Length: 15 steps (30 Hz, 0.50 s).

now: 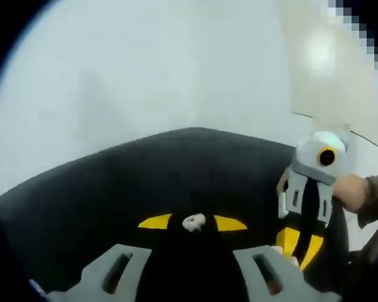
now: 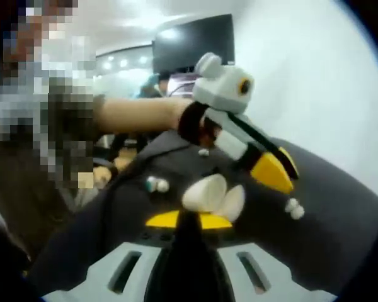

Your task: Pick up three earphones and place each one into its charging case using tactile feedback, ensure that each earphone is properly inserted and securely positioned inside the case.

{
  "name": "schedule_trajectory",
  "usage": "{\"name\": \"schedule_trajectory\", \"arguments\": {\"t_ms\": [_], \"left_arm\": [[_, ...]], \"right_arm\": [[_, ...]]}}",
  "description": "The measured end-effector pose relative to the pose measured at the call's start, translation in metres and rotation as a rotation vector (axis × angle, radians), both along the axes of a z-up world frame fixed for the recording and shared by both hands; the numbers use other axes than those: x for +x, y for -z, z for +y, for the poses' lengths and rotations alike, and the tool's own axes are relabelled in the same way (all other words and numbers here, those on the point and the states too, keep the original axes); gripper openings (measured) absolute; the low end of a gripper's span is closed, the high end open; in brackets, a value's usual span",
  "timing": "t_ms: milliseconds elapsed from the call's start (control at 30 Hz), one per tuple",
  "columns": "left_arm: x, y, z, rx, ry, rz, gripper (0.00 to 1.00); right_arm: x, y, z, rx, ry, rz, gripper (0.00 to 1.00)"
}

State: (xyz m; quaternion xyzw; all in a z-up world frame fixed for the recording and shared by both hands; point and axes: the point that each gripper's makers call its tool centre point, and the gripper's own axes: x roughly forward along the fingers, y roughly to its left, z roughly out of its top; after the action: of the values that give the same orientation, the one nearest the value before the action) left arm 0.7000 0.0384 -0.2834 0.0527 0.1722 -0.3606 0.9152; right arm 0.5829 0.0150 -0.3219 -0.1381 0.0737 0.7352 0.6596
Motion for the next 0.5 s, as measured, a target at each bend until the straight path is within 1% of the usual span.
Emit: {"name": "schedule_trajectory", "arguments": {"t_ms": [100,200,233,267,300,333,433,500], "left_arm": [[-0.012,-0.008,0.021,-0.042,-0.014,-0.004,0.21],[-0.030,-0.013,0.037,-0.093,0.003,0.015,0.19],[-0.041,-0.013,0.038,-0.128,0.030,0.041,0.18],[-0.051,-0.011,0.037,-0.142,0.062,0.066,0.17],[-0.061,-0.009,0.034,-0.145,0.101,0.085,0.17],[-0.068,-0.005,0.033,-0.141,0.123,0.110,0.17],[-0.080,0.006,0.027,-0.136,0.166,0.172,0.17],[-0.085,0.012,0.021,-0.158,0.187,0.227,0.19]], "right_arm": [[0.000,0.000,0.000,0.000,0.001,0.007,0.12],[0.000,0.000,0.000,-0.001,0.002,0.014,0.12],[0.000,0.000,0.000,-0.001,0.002,0.017,0.12],[0.000,0.000,0.000,-0.001,0.001,0.018,0.12],[0.000,0.000,0.000,-0.001,0.001,0.019,0.12],[0.000,0.000,0.000,-0.001,0.001,0.021,0.12],[-0.001,0.000,0.000,0.000,0.002,0.021,0.13],[0.000,0.000,0.000,0.000,0.004,0.020,0.13]]}}
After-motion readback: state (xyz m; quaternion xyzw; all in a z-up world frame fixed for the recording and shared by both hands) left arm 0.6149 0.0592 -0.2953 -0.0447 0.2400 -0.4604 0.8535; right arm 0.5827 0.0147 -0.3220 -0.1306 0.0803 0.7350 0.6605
